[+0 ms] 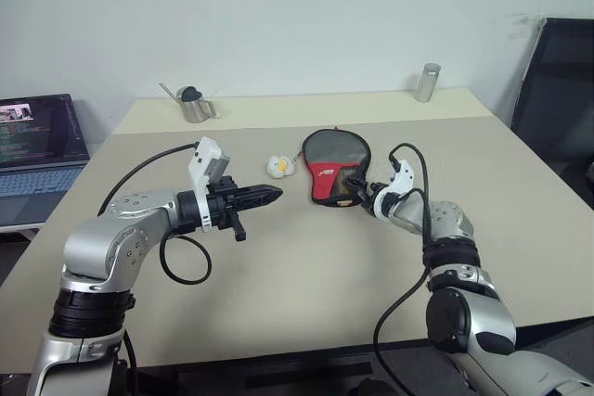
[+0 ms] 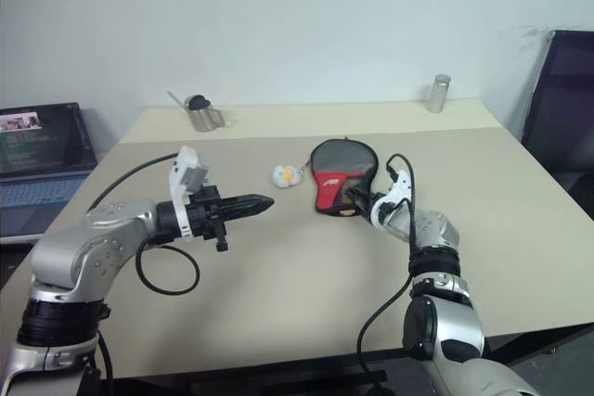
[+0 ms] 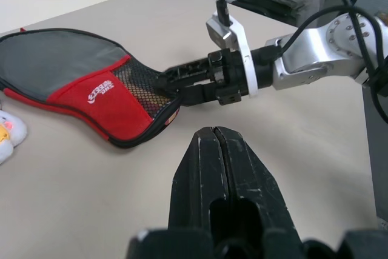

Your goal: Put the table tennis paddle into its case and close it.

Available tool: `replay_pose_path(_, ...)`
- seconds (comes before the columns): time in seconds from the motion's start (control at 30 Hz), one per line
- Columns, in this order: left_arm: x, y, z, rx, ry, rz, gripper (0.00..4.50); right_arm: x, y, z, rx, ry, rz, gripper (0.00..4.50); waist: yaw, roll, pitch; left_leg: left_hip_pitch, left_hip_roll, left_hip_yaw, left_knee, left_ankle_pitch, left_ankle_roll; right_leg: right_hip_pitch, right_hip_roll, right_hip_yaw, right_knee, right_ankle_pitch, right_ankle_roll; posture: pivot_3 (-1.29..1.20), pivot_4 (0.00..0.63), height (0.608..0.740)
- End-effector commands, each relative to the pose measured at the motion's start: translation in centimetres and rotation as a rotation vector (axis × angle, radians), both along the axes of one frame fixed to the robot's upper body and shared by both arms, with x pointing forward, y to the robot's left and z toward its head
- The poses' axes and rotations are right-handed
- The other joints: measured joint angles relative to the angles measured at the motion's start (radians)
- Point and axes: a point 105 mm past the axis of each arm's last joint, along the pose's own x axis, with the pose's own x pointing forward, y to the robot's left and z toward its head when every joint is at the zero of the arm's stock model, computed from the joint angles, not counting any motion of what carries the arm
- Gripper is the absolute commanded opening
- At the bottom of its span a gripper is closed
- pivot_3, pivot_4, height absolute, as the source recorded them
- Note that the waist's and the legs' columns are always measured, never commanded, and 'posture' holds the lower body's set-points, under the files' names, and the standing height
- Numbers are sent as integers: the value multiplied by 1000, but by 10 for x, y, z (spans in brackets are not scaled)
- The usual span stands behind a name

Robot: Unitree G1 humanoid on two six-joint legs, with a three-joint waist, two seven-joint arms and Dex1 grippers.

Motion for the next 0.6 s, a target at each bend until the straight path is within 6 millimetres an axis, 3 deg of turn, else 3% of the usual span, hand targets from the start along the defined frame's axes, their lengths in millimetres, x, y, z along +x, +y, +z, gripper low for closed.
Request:
replay_pose_path(0.03,-3,0,15,3,-59,-8,0,3,8,1,-8,-3,9,2131,-1,0,0,0,0,0,0,0,0,0,0,0,0,0,0,0,150,740)
replay_pose_path(0.13,-2,1,15,5,-62,-6,0,4,4,-2,-17,7,-10,1078,-2,0,0,0,0,0,0,0,0,0,0,0,0,0,0,0,150,740)
replay_pose_path(0.27,-1,1,16,6,-64,-4,0,4,0,-8,-30,22,-27,38,-2,0,0,0,0,0,0,0,0,0,0,0,0,0,0,0,150,740)
replay_pose_path(0.43,1,1,17,13,-72,-8,0,-4,-5,-11,-57,43,15,38,2,0,0,0,0,-1,0,0,0,1,0,0,0,0,0,0,150,740)
replay_pose_path(0.6,1,4,17,25,-65,-16,0,-43,-7,-11,-128,30,230,38,17,0,0,-2,0,-2,-2,0,0,0,0,-2,-3,0,0,0,150,740)
